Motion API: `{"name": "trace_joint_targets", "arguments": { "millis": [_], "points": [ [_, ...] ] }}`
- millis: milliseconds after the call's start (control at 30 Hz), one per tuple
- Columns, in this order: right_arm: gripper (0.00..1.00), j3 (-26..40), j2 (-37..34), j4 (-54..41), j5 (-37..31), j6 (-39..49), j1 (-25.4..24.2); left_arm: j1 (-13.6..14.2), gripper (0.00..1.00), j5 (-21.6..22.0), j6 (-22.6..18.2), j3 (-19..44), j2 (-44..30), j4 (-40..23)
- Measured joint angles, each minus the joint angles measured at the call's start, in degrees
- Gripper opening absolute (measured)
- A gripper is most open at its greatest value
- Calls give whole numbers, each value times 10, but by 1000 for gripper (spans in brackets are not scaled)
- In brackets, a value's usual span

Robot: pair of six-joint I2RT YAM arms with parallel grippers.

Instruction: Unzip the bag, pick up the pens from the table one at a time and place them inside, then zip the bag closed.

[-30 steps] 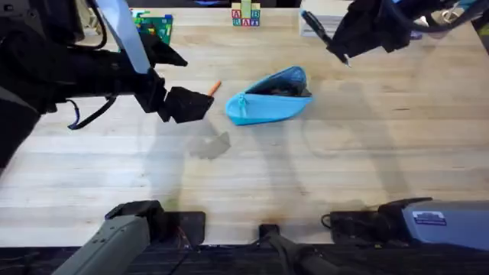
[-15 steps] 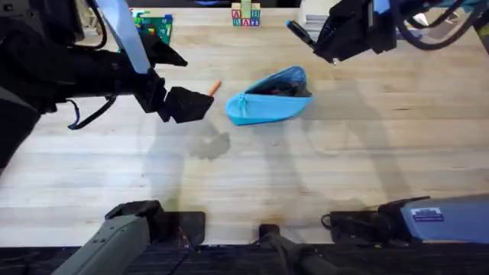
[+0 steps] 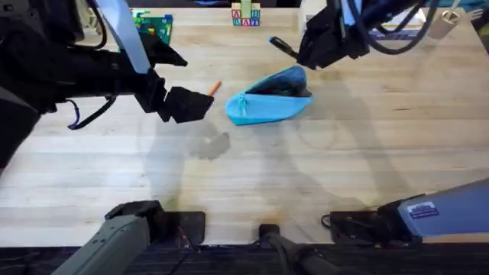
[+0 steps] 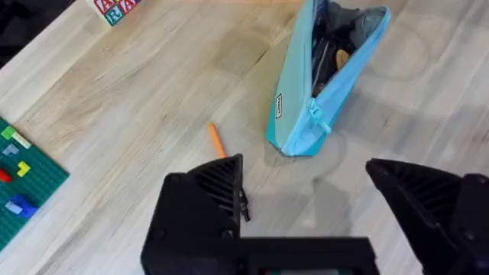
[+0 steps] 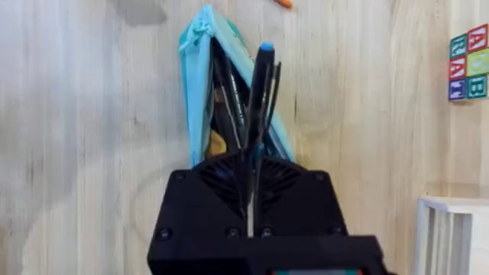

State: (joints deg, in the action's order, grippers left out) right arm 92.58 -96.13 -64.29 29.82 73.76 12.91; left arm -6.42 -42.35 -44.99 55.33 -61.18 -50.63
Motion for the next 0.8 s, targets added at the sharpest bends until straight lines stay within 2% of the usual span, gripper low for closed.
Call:
{"name": "trace_joint_targets", "arguments": {
  "millis": [633,800],
  "points": [
    [34,0,-26,2,0,4,2,0,995,0,0,0,0,0],
    [33,1,-73,4,0,4,6,0,995,0,0,0,0,0]
  ]
}}
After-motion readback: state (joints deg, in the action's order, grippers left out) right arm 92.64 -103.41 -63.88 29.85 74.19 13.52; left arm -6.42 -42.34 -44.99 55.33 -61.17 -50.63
